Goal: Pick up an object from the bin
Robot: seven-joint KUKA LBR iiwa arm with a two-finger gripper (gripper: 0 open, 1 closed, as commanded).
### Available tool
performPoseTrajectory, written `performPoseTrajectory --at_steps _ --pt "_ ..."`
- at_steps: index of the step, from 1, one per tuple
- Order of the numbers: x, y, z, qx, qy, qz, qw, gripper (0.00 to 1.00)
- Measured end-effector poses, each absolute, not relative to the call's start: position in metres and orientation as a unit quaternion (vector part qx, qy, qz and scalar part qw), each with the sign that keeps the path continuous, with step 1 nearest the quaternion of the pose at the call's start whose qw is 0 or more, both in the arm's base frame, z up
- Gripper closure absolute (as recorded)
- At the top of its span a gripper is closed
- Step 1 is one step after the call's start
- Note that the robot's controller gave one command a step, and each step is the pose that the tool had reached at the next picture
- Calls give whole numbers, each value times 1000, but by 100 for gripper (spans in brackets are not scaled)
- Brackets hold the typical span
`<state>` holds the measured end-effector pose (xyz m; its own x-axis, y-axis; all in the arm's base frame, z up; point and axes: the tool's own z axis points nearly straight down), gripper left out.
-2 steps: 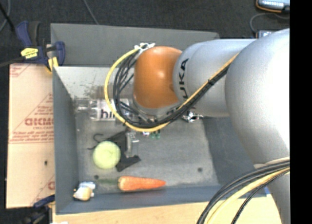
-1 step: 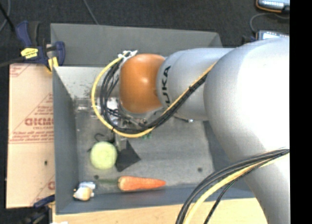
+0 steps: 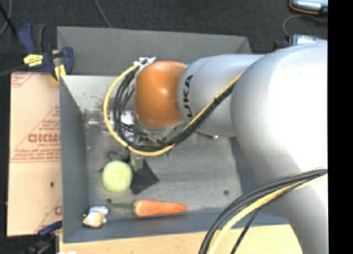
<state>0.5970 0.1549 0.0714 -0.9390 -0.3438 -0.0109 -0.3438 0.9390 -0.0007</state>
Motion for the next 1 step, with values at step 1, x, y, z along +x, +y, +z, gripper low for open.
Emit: performPoseTrajectory --at_steps 1 --pt "597 152 97 -176 984 0 3 100"
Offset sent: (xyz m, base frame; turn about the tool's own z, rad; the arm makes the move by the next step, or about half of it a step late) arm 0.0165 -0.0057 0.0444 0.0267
